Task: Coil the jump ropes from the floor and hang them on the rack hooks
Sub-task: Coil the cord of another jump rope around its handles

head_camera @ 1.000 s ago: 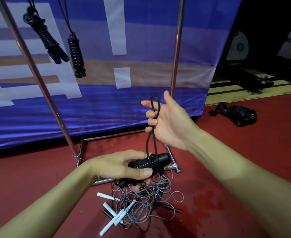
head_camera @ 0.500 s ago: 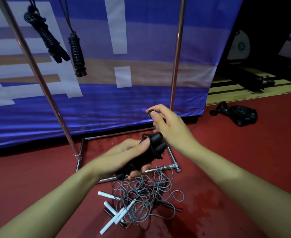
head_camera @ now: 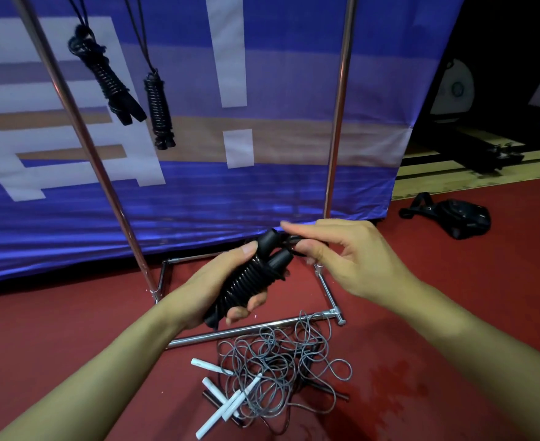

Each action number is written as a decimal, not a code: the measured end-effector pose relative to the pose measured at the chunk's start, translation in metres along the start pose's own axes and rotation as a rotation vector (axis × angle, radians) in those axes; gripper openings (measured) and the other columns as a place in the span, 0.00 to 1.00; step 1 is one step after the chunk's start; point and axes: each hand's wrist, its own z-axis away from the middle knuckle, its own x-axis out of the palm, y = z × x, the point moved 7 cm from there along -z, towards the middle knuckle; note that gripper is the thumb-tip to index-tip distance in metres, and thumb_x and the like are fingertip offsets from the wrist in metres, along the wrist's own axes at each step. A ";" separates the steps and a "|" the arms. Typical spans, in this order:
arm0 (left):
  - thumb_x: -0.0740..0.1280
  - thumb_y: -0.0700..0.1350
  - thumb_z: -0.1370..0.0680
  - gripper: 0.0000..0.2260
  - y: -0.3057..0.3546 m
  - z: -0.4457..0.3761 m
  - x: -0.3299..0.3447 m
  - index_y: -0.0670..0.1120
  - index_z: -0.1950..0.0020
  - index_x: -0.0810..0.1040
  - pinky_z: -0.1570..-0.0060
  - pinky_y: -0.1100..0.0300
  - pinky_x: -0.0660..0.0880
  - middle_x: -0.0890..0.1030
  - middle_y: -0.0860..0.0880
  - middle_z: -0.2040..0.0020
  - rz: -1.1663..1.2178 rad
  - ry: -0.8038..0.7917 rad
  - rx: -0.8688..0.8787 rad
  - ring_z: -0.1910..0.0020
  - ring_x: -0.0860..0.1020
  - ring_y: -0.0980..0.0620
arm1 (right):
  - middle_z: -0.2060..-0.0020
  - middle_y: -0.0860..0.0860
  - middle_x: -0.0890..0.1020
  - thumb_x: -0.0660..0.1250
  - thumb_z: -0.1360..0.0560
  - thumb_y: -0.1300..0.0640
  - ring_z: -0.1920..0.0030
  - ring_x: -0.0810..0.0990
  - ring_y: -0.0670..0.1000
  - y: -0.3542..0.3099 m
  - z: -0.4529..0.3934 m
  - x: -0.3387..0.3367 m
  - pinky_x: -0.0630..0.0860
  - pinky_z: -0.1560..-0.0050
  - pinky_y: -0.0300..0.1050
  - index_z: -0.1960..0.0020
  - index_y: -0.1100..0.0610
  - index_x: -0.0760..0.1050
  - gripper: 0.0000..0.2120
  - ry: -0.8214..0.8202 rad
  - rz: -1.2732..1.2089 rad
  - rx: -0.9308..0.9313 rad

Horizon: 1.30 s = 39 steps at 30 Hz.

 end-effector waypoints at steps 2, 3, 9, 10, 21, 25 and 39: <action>0.62 0.67 0.23 0.36 0.002 0.001 -0.004 0.36 0.33 0.74 0.81 0.64 0.66 0.73 0.42 0.69 0.014 0.035 -0.006 0.81 0.67 0.52 | 0.65 0.44 0.84 0.68 0.20 0.52 0.68 0.78 0.39 -0.002 0.001 -0.003 0.68 0.60 0.27 0.32 0.56 0.76 0.18 -0.001 0.019 0.044; 0.62 0.68 0.23 0.37 0.003 0.002 -0.005 0.36 0.32 0.72 0.81 0.64 0.66 0.73 0.42 0.69 -0.001 0.048 -0.011 0.81 0.67 0.51 | 0.65 0.43 0.85 0.69 0.20 0.52 0.70 0.77 0.39 -0.004 0.002 -0.002 0.67 0.61 0.28 0.37 0.56 0.74 0.14 -0.018 0.032 0.054; 0.59 0.68 0.22 0.32 0.009 0.004 0.006 0.41 0.35 0.76 0.79 0.63 0.65 0.74 0.44 0.69 -0.140 0.069 -0.032 0.79 0.66 0.52 | 0.62 0.44 0.81 0.69 0.20 0.49 0.57 0.75 0.44 -0.020 0.002 0.004 0.72 0.52 0.44 0.48 0.58 0.79 0.12 -0.005 0.229 -0.165; 0.60 0.69 0.22 0.33 0.009 0.003 0.008 0.41 0.35 0.76 0.79 0.63 0.65 0.74 0.44 0.69 -0.125 0.070 -0.040 0.79 0.66 0.52 | 0.61 0.46 0.81 0.69 0.20 0.49 0.57 0.74 0.49 -0.021 0.002 0.003 0.73 0.53 0.44 0.48 0.59 0.81 0.12 0.010 0.233 -0.184; 0.60 0.68 0.21 0.36 0.008 -0.002 0.020 0.37 0.31 0.72 0.80 0.63 0.61 0.72 0.45 0.69 0.049 0.152 -0.094 0.80 0.65 0.53 | 0.54 0.49 0.83 0.76 0.23 0.53 0.54 0.78 0.53 -0.025 0.006 0.005 0.75 0.48 0.49 0.47 0.59 0.85 0.11 0.148 0.184 -0.174; 0.58 0.70 0.21 0.39 0.009 -0.005 0.019 0.35 0.30 0.70 0.80 0.63 0.61 0.72 0.47 0.69 0.033 0.164 -0.084 0.79 0.64 0.53 | 0.52 0.48 0.83 0.76 0.25 0.48 0.50 0.78 0.52 -0.028 0.004 0.012 0.76 0.45 0.48 0.42 0.57 0.83 0.16 0.120 0.253 -0.116; 0.63 0.69 0.22 0.33 0.009 -0.007 0.010 0.42 0.32 0.74 0.80 0.64 0.65 0.73 0.44 0.69 -0.053 0.190 -0.018 0.79 0.65 0.52 | 0.58 0.40 0.83 0.68 0.19 0.58 0.55 0.79 0.42 -0.012 0.000 0.027 0.69 0.52 0.36 0.36 0.47 0.72 0.14 -0.114 0.000 0.240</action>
